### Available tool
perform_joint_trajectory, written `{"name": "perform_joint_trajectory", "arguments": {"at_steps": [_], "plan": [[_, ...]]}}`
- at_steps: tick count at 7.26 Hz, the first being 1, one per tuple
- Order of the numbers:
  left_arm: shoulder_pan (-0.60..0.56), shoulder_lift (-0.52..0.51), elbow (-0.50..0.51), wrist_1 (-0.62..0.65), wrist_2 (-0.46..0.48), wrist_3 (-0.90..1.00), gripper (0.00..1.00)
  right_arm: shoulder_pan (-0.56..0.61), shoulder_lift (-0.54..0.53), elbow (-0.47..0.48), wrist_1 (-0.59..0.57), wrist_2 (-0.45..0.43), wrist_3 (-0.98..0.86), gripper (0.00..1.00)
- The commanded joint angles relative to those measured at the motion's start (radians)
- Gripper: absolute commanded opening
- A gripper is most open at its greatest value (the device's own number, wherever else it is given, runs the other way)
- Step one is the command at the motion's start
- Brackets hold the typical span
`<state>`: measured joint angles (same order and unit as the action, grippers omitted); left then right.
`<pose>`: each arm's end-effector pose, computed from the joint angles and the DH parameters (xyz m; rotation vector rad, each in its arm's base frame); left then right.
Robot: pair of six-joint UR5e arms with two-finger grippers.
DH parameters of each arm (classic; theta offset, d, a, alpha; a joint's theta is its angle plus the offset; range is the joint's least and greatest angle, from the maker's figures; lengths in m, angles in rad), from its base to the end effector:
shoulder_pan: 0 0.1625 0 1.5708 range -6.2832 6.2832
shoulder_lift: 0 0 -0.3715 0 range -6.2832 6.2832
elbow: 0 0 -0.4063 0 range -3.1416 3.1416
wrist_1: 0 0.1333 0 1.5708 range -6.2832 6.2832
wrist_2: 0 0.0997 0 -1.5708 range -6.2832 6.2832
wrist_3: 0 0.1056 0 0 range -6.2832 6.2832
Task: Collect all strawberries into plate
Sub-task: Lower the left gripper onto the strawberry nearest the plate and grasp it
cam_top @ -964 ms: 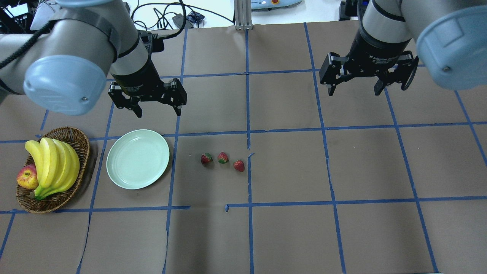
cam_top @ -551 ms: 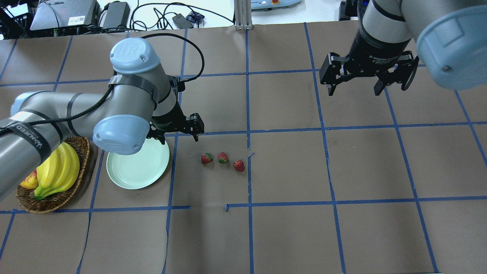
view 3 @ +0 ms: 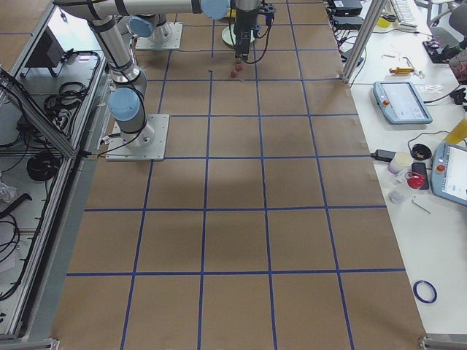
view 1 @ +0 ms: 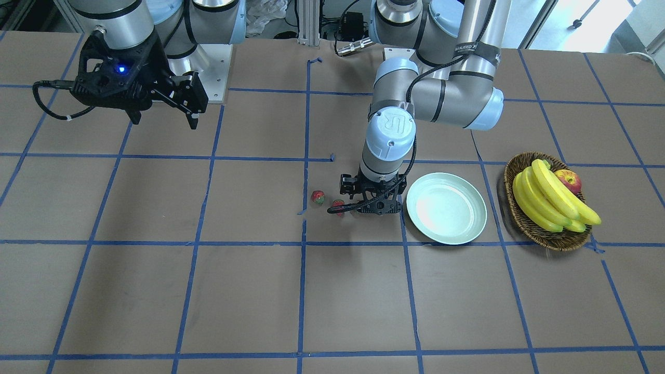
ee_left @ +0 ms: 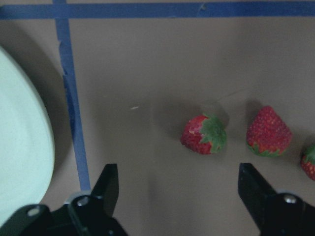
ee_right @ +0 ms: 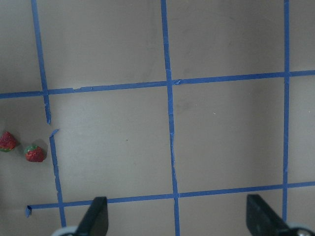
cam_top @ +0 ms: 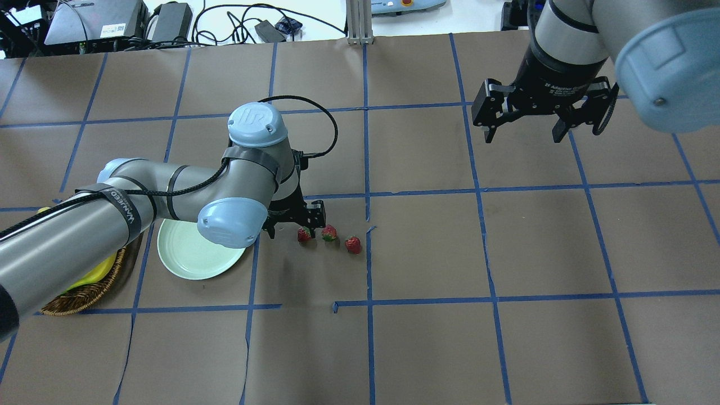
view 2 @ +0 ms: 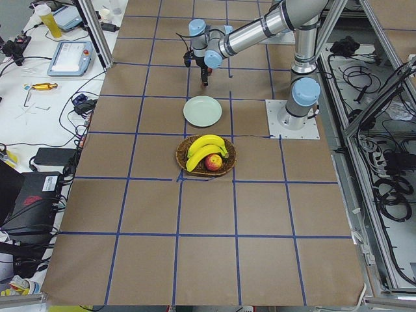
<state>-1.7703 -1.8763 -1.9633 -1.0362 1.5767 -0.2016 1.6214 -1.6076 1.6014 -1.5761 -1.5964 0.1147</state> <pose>-0.2300 -0.4679 0.1353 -0.0025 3.0935 0.2464 0.1554 -0.4863 0.4319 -0.1001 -3.1153 0.0212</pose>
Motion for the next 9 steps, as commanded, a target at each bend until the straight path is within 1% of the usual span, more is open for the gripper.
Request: {"name": "perform_joint_trajectory", "arguments": {"at_steps": [1,2,3,4,6,7,8,9], "plan": [[-0.003,-0.029,0.0,0.014,0.002,-0.006,0.76,0.0,0.0,0.0,0.001,0.003,0.0,1.0],[-0.003,-0.04,0.0,0.018,0.002,-0.002,0.74,0.0,0.0,0.0,0.001,0.004,0.0,1.0],[-0.003,-0.055,0.001,0.053,0.0,-0.002,0.68,0.0,0.0,0.0,0.001,0.004,0.002,1.0],[-0.004,-0.064,0.003,0.067,0.0,0.002,0.69,0.0,0.0,0.0,0.001,0.004,0.002,1.0],[-0.004,-0.075,0.004,0.079,0.0,0.004,0.67,0.0,0.0,0.0,0.001,0.004,0.002,1.0],[-0.006,-0.075,0.004,0.078,0.0,0.004,0.51,0.0,0.002,0.0,0.002,0.004,0.002,1.0],[-0.008,-0.075,0.004,0.076,0.002,0.004,0.31,0.0,0.002,0.0,0.002,0.006,0.003,1.0],[-0.009,-0.069,0.004,0.076,0.025,0.004,0.09,0.0,0.002,-0.001,0.002,0.006,0.003,1.0]]}}
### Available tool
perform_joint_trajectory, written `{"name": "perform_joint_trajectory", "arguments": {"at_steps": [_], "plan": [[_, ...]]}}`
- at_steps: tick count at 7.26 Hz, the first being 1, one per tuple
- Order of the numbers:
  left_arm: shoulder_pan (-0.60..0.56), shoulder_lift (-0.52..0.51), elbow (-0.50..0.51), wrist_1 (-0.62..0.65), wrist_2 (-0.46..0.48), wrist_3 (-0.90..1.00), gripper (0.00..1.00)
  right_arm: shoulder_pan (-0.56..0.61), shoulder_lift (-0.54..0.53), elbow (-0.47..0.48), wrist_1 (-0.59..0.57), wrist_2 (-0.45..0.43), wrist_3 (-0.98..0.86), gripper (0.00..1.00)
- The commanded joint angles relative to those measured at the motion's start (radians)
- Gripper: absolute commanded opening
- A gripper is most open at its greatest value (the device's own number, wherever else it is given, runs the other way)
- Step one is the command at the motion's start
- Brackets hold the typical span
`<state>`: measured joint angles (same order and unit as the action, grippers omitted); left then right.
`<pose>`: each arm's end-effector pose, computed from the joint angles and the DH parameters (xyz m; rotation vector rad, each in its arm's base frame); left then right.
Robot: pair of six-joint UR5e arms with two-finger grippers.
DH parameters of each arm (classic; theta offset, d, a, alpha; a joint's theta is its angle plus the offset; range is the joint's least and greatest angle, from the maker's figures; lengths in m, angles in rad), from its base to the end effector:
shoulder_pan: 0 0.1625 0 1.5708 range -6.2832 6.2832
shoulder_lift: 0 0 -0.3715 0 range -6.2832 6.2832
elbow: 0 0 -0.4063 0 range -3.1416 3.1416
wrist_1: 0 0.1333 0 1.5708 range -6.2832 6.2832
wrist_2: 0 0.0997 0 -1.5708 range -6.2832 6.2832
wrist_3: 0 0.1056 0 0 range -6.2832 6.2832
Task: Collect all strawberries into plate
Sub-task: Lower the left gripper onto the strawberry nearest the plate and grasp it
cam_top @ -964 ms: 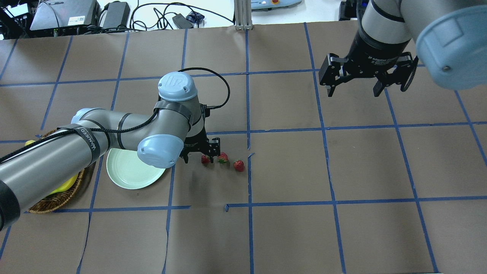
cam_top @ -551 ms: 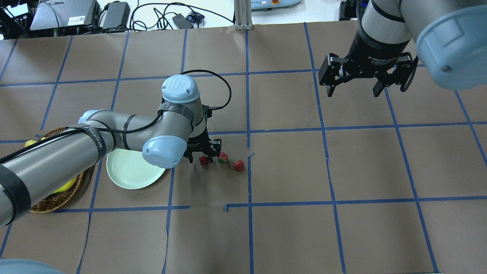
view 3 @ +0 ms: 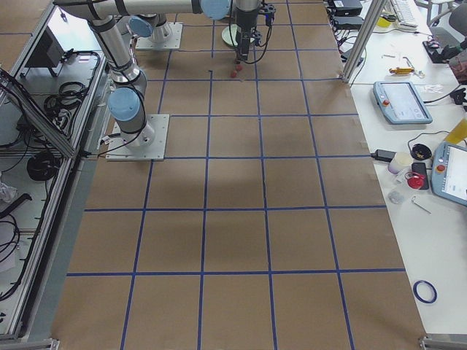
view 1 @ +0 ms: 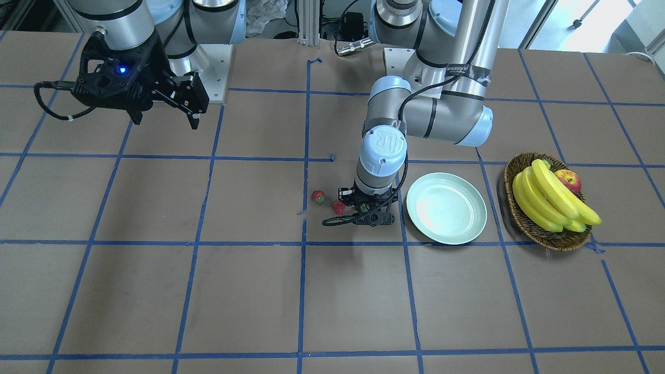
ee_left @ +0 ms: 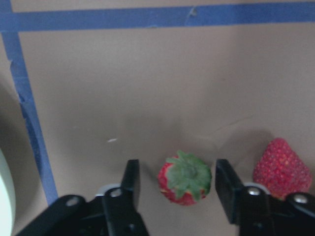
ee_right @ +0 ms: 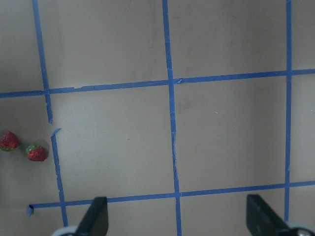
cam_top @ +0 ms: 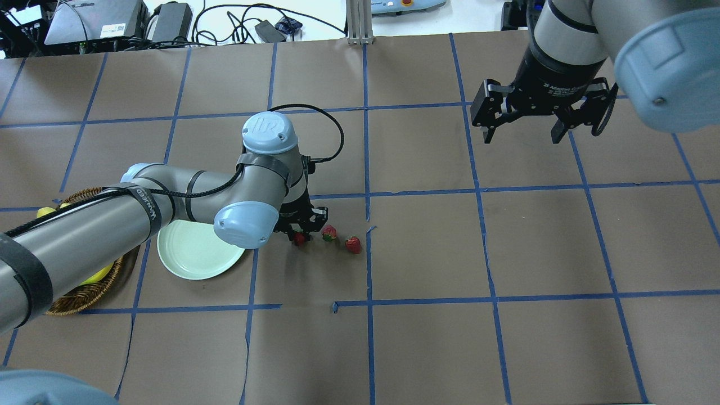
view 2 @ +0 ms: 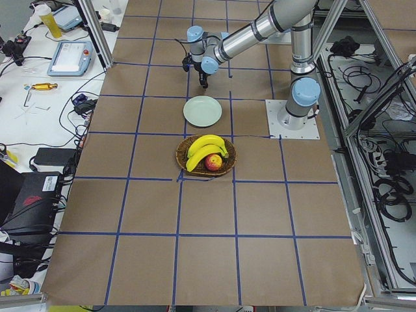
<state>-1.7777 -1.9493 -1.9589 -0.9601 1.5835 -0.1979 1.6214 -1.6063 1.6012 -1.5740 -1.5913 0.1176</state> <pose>-0.2343 -0.4740 0.1061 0.0154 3.0891 0.2324 0.1559 -0.4864 0.4311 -0.1047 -3.1201 0.0156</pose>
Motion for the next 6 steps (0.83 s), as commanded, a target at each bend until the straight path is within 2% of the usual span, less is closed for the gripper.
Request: {"name": "perform_joint_trajectory", "arguments": {"at_steps": [1,2,3,6], "plan": [[0.0,0.03,0.005,-0.009,0.05,0.009,0.08,0.0,0.002,-0.001,0.0,0.001,0.001,1.0],[0.023,0.048,0.041,-0.035,0.064,0.065,0.09,0.0,0.002,0.0,0.0,0.001,0.001,1.0],[0.085,0.061,0.089,-0.133,0.088,0.14,0.09,0.0,0.002,0.0,0.0,0.001,0.001,1.0],[0.271,0.076,0.069,-0.144,0.142,0.366,0.13,0.005,0.002,0.0,0.002,0.002,0.002,1.0]]}}
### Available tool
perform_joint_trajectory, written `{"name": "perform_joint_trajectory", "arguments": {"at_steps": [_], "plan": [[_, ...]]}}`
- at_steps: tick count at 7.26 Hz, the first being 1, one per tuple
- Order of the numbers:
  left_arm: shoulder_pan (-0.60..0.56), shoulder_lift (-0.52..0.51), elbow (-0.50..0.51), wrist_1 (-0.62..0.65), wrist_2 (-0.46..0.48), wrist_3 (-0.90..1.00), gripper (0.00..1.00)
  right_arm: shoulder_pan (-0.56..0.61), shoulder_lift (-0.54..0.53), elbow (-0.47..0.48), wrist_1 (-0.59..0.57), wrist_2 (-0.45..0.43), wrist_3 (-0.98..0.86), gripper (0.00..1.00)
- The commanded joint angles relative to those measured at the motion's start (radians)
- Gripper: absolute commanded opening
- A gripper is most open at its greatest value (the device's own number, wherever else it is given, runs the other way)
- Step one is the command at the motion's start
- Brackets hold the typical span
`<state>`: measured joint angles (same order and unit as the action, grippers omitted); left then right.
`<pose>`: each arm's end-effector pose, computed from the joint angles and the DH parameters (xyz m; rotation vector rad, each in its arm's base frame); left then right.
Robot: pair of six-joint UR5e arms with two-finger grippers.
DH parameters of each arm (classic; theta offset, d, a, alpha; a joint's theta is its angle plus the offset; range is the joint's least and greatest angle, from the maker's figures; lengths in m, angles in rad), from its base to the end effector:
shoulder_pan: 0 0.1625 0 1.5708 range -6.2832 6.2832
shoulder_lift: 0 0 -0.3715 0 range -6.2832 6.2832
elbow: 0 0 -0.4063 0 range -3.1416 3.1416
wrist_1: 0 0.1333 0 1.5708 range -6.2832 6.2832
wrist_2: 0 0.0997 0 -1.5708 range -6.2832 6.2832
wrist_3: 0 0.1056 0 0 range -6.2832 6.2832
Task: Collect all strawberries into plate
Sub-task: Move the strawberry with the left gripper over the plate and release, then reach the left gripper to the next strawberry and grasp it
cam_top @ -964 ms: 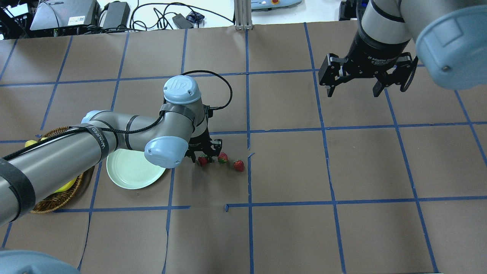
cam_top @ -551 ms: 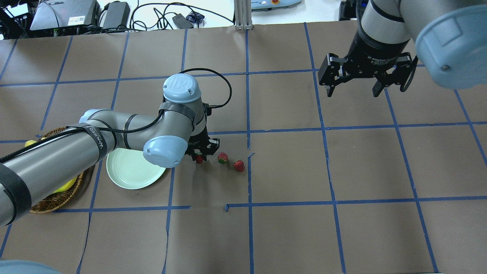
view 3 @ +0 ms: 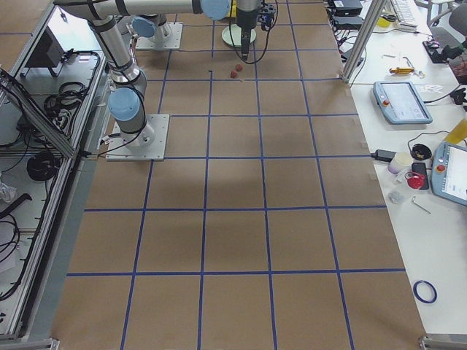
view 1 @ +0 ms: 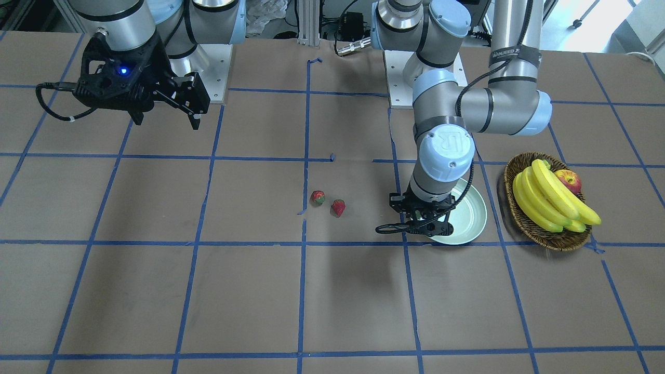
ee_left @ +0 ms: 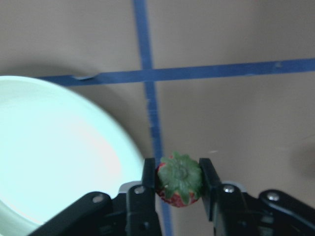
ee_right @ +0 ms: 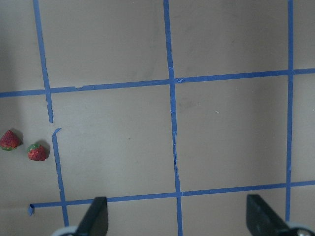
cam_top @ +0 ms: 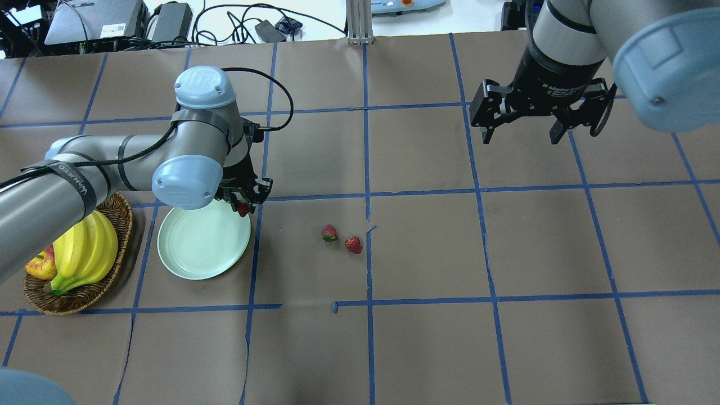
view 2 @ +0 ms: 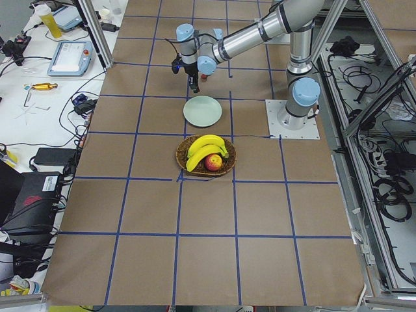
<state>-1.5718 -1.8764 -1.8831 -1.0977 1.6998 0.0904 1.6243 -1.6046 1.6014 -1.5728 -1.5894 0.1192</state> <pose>-0.1202 -0.5264 0.1634 0.1516 3.0072 0.2269 0.1576 -0.4863 0.4300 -0.1027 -3.1218 0.0106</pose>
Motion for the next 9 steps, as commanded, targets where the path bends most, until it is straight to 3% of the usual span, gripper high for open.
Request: {"name": "perform_joint_trajectory", "arguments": {"at_steps": [1,2,4,6,9], "plan": [[0.067,0.003,-0.033,-0.005,0.026,0.074,0.51,0.002,0.0,0.0,0.0,0.0,0.0,1.0],[0.058,0.009,-0.047,0.004,0.026,0.062,1.0,0.002,0.002,0.0,0.002,0.0,0.0,1.0],[-0.015,0.025,-0.039,0.013,0.014,-0.001,1.0,0.002,0.002,0.0,0.004,0.0,0.0,1.0],[-0.14,-0.007,-0.01,0.085,-0.101,-0.287,1.0,0.003,0.002,0.002,0.004,0.0,0.0,1.0],[-0.275,-0.059,-0.017,0.148,-0.147,-0.466,1.0,0.005,0.002,0.003,0.005,0.0,0.002,1.0]]}}
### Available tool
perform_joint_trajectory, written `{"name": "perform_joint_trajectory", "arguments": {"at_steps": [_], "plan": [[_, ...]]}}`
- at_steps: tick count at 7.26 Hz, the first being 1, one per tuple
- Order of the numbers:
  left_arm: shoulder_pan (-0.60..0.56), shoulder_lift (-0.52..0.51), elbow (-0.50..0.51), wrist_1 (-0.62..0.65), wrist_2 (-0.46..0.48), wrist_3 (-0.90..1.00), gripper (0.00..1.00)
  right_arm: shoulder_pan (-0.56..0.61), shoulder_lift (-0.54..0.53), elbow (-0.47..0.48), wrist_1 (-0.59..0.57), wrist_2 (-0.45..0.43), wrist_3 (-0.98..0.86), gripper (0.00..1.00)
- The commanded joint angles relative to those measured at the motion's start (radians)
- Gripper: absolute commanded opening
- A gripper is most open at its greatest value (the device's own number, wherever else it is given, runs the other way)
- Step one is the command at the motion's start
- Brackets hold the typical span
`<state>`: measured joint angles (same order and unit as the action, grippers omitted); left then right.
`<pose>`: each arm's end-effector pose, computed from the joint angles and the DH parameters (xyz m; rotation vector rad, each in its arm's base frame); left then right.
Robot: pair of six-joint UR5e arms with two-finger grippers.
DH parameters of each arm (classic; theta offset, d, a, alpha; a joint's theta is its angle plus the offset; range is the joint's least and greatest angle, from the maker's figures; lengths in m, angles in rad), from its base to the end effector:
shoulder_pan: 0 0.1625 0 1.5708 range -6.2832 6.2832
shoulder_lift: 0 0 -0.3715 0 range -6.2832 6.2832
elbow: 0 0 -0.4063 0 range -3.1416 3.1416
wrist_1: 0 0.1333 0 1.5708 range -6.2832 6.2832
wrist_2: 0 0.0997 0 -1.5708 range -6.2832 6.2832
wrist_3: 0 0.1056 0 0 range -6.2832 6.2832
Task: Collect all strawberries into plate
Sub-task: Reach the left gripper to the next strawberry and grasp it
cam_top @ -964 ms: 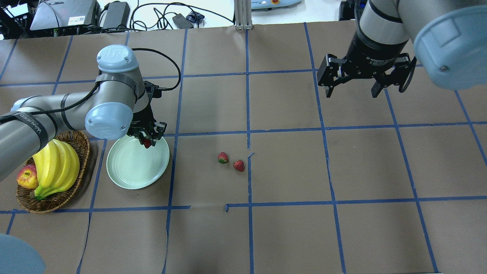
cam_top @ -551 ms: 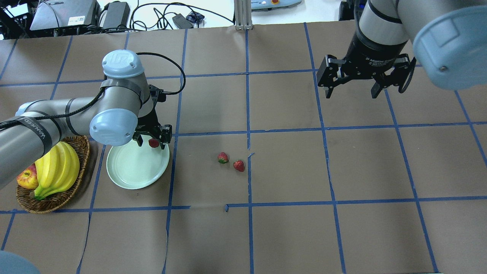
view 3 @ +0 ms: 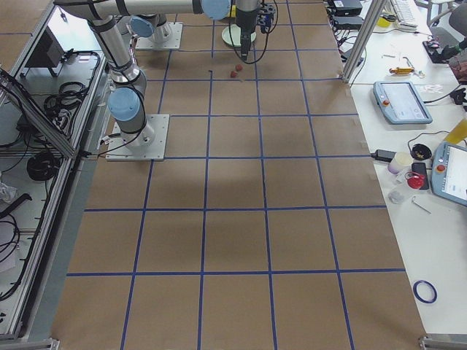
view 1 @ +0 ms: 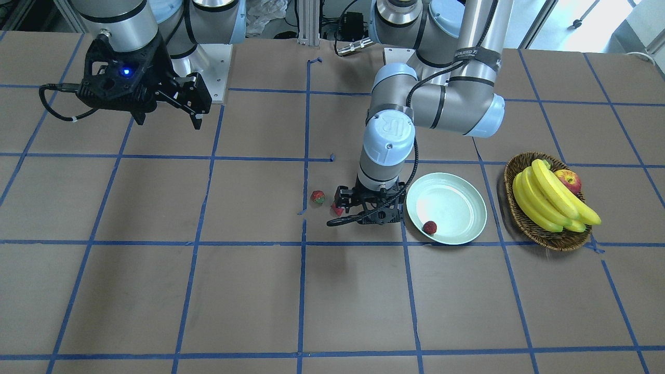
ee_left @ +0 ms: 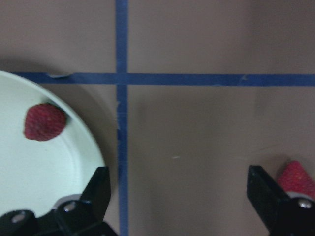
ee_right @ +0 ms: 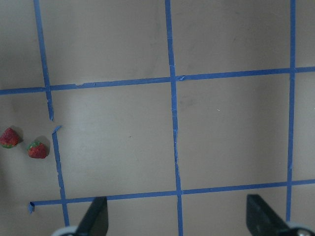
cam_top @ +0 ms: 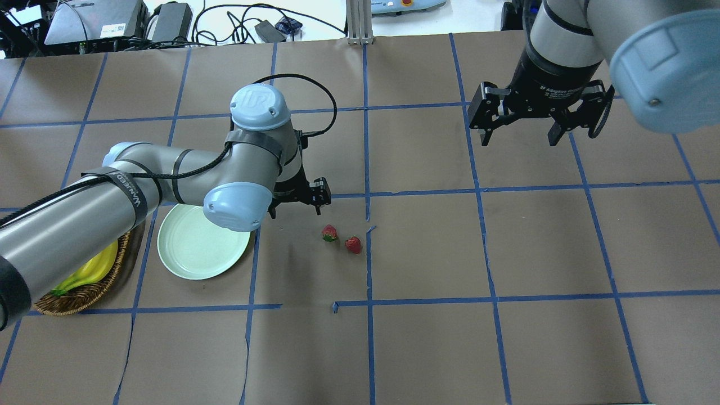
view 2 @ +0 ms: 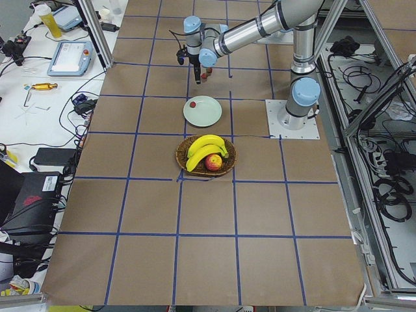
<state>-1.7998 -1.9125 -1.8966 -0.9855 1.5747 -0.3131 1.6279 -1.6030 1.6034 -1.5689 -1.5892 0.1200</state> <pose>-0.2507 -0.4902 0.1476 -0.1306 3.1107 0.1218 0.1593 -0.4855 0.4278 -0.0982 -3.1215 -0.0010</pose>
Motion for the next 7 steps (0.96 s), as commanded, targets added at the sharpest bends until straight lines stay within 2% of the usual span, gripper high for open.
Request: {"name": "perform_joint_trajectory", "arguments": {"at_steps": [1,2,4,6,7], "plan": [[-0.065,-0.042,-0.004,0.042,-0.021,-0.064,1.0,0.001,0.002,0.0,0.001,0.0,0.0,1.0],[-0.066,-0.055,-0.004,0.045,-0.021,-0.057,0.96,0.001,0.002,0.0,0.0,0.0,0.0,1.0],[-0.066,-0.08,-0.006,0.045,-0.01,-0.049,0.73,0.001,0.002,0.0,0.0,0.0,0.0,1.0],[-0.067,-0.08,-0.004,0.044,-0.009,-0.055,0.33,0.001,0.002,-0.002,0.001,0.0,0.001,1.0],[-0.067,-0.079,-0.004,0.044,-0.016,-0.055,0.17,0.001,0.002,-0.002,0.001,0.0,0.0,1.0]]}}
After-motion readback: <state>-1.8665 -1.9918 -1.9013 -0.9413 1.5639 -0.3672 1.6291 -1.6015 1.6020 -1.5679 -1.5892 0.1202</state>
